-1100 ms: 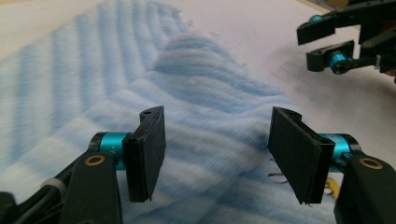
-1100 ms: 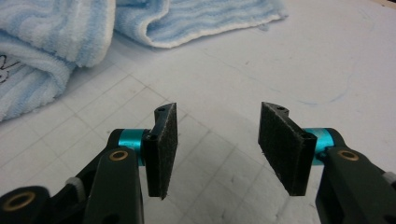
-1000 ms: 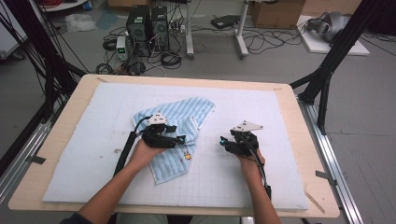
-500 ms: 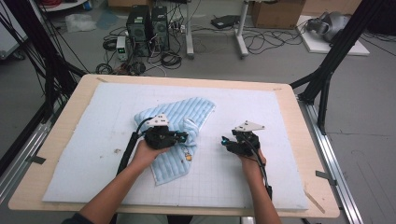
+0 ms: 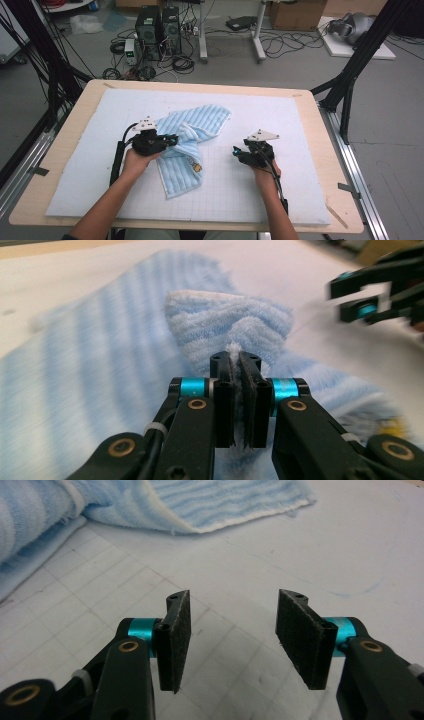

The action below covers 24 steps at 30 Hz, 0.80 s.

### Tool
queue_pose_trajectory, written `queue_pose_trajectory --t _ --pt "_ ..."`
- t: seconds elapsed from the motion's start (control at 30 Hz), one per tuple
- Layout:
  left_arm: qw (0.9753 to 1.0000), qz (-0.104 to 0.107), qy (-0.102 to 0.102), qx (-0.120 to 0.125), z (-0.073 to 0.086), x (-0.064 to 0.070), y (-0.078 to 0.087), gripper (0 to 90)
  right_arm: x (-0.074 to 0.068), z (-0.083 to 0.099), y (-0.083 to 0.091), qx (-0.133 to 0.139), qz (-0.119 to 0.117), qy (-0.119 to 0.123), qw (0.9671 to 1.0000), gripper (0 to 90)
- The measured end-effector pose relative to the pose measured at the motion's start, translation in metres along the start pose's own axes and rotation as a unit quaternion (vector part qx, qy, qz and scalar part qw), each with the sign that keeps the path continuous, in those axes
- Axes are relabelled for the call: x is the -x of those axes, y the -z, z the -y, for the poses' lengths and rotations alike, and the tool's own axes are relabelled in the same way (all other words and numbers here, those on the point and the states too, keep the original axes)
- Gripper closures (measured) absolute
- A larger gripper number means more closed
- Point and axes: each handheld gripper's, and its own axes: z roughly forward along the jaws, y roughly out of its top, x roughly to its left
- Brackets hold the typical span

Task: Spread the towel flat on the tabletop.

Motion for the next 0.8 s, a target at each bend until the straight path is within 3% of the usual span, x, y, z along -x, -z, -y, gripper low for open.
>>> queue_pose_trajectory --t 0.17,0.3,0.4,0.6,0.8 --pt "0.9988 -0.046 -0.003 -0.016 0.008 -0.012 0.006 84.4 -0.011 -0.006 -0.006 0.009 -0.025 0.009 0.9996 53.9" --pt "0.9978 -0.066 -0.002 -0.012 0.01 -0.018 0.01 84.2 -0.023 -0.011 -0.013 0.005 -0.043 0.021 0.9988 55.1" --pt "0.998 -0.063 0.004 -0.002 0.012 -0.021 0.014 81.6 -0.031 -0.014 -0.019 -0.001 -0.052 0.031 0.9982 55.3" --pt "0.9974 -0.06 0.025 0.032 0.015 -0.03 0.025 52.3 -0.04 -0.021 -0.03 -0.001 -0.069 0.038 0.9969 59.5" --pt "0.9961 -0.058 0.028 0.06 0.019 -0.037 0.04 43.3 -0.055 -0.036 -0.052 0.006 -0.105 0.04 0.9936 63.9"
